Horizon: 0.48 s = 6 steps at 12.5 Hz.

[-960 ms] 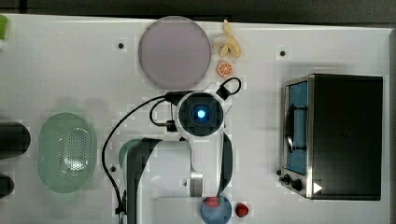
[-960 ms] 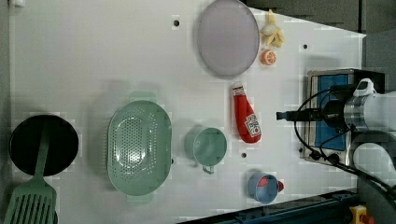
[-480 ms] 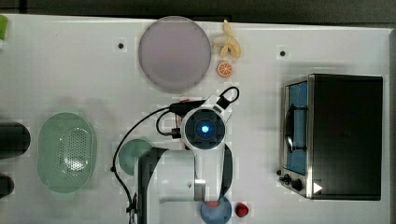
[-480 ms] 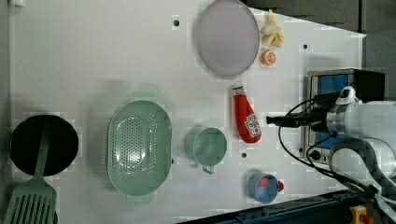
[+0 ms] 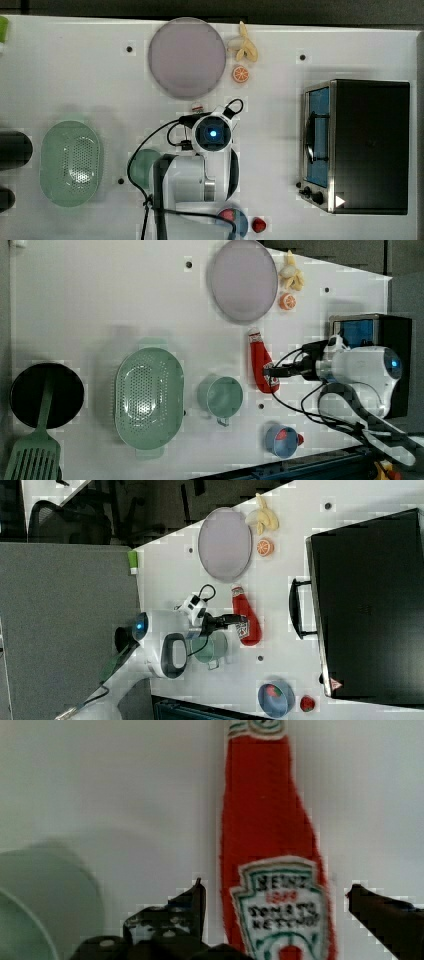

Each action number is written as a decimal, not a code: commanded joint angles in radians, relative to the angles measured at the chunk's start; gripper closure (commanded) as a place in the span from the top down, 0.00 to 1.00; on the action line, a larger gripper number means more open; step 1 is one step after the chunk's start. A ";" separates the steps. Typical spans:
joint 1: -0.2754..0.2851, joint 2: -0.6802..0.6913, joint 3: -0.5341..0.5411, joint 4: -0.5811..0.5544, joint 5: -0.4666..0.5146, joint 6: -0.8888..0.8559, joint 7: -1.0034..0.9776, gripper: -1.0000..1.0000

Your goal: Pick Ketchup from the table and place it in strainer.

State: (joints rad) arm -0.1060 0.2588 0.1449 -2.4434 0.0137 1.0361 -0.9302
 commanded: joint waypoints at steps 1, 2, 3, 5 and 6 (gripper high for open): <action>-0.001 0.041 0.004 0.000 -0.003 0.089 -0.041 1.00; -0.001 0.066 0.004 -0.001 -0.003 0.114 -0.041 1.00; -0.001 0.086 0.002 -0.001 -0.003 0.134 -0.041 1.00; 0.000 0.110 -0.003 -0.003 -0.003 0.161 -0.040 0.96; 0.002 0.110 -0.001 0.000 -0.003 0.163 -0.041 0.84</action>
State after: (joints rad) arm -0.1051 0.3838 0.1385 -2.4492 0.0126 1.1689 -0.9385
